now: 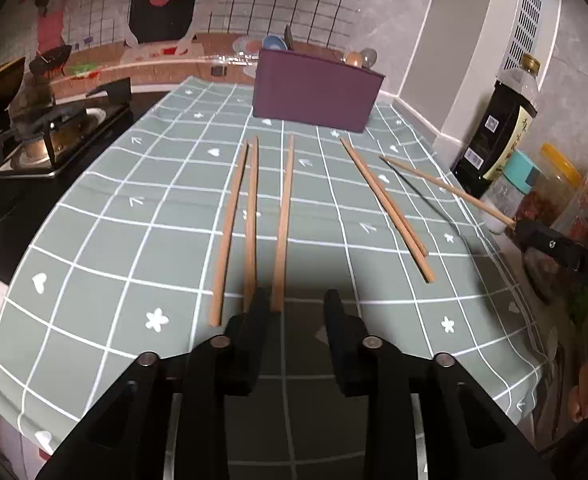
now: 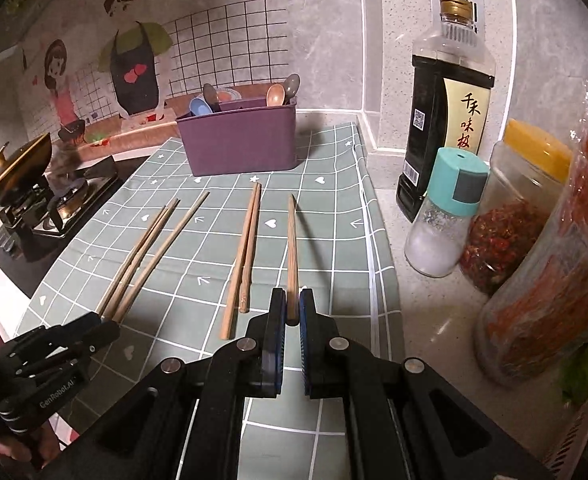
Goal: Organize utensils
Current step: 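Grasp a wooden chopstick with the right tool while the left grasps another chopstick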
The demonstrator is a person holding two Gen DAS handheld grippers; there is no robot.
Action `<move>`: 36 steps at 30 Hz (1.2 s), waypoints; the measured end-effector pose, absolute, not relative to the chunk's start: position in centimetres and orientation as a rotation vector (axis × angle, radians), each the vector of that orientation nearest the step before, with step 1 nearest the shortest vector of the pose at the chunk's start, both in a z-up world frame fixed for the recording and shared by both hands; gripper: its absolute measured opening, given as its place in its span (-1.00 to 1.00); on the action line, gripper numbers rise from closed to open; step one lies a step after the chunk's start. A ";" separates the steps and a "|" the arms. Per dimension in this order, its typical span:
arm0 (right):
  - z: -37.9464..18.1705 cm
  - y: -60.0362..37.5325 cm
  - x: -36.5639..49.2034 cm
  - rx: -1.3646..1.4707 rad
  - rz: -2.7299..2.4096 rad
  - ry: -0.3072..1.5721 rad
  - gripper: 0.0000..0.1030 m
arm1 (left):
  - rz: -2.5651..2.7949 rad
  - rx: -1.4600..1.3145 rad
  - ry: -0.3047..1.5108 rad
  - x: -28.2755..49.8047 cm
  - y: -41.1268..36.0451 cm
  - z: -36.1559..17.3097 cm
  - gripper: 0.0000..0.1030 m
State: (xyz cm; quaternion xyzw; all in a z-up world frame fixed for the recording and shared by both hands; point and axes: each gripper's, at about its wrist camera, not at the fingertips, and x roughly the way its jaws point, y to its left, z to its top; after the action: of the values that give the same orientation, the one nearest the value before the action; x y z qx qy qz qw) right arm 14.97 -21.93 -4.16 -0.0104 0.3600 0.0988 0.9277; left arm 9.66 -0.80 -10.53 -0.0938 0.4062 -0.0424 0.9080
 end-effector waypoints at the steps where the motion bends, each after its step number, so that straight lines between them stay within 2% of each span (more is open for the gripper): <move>1: -4.1 -21.9 14.9 -0.019 0.203 0.737 -0.88 | -0.079 -0.196 0.846 9.8 -0.8 -10.7 -0.47; 11: -4.6 -22.0 14.6 -0.020 0.196 0.745 -0.88 | -0.033 -0.209 0.865 10.6 -0.5 -11.4 -0.51; 17: -4.8 -21.7 14.7 -0.030 0.192 0.748 -0.88 | 0.008 -0.152 0.848 10.6 -1.2 -11.7 -0.68; 19: -4.8 -21.5 14.6 -0.037 0.194 0.747 -0.88 | 0.011 -0.141 0.845 10.7 -1.0 -11.7 -0.85; 22: -4.8 -21.3 14.6 -0.046 0.199 0.743 -0.88 | 0.012 -0.139 0.839 10.5 -0.5 -11.3 -0.86; 28: -3.7 -21.3 14.8 -0.067 0.200 0.715 -0.88 | 0.004 -0.074 0.775 10.2 0.1 -7.9 -0.87; 36: 1.1 -20.5 15.1 -0.142 0.189 0.597 -0.88 | -0.072 -0.030 0.678 11.5 1.5 0.0 -0.87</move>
State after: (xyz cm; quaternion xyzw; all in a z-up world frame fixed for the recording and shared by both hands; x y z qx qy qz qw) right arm 15.14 -20.49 1.15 -0.0698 0.2935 0.0928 0.9489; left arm 11.49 1.46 0.02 -0.0145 0.3323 -0.0353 0.9424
